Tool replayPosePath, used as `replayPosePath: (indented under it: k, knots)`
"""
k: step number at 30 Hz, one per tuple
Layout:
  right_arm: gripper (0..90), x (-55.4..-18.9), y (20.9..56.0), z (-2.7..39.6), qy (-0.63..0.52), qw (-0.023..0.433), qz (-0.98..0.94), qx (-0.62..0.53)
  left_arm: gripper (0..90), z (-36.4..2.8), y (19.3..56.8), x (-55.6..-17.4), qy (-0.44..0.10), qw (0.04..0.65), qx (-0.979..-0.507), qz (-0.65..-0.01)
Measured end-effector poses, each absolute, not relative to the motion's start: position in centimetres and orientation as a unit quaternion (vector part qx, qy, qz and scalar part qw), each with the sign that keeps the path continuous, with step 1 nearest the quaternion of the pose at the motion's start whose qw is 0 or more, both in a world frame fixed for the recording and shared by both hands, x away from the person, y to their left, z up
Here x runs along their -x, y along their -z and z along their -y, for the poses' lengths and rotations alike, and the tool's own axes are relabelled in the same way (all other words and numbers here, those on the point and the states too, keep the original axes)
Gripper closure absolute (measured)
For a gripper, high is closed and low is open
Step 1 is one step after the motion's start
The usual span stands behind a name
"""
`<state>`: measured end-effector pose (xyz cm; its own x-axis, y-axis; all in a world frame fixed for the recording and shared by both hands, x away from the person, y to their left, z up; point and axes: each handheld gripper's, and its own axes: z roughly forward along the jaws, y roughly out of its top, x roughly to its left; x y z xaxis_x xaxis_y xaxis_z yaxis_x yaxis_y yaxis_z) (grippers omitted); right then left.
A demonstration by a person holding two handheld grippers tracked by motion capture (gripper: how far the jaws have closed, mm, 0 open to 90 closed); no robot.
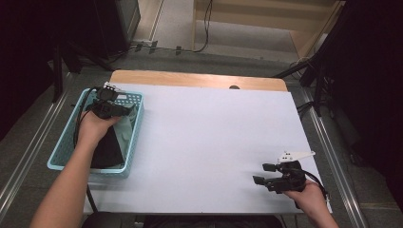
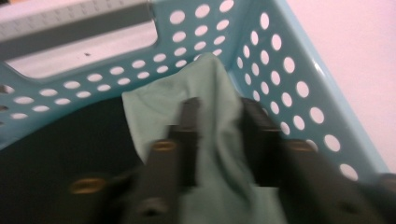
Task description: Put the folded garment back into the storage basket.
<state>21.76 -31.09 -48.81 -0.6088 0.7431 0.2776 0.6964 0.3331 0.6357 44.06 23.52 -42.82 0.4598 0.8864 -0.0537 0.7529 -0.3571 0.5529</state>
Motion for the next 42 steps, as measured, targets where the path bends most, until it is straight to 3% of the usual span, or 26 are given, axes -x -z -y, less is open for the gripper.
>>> replayPosePath:
  k: [1,5,12,22,33,42]
  knots:
    - [26.1,-21.8,48.8,31.1,-0.373,0.031,-0.816,-0.441,82.5,-23.6,43.0,-44.1,-0.115,0.264,-0.814,-0.505]
    - [26.1,-21.8,48.8,31.1,-0.373,0.031,-0.816,-0.441,86.7,-23.7,42.7,-43.9,-0.101,0.273,-0.817,-0.498]
    - [26.1,-21.8,48.8,31.0,-0.372,0.031,-0.816,-0.442,86.6,-23.5,40.5,-41.9,-0.095,0.328,-0.819,-0.460]
    - [26.1,-21.8,48.9,30.9,-0.370,0.030,-0.817,-0.441,86.5,-23.0,43.3,-39.3,-0.065,0.306,-0.847,-0.430]
    - [26.1,-21.8,48.9,30.9,-0.370,0.030,-0.817,-0.441,86.4,-22.7,46.1,-40.5,-0.074,0.285,-0.850,-0.436]
    - [26.1,-21.8,49.0,30.9,-0.368,0.027,-0.819,-0.440,86.4,-22.9,46.7,-42.1,-0.087,0.308,-0.833,-0.451]
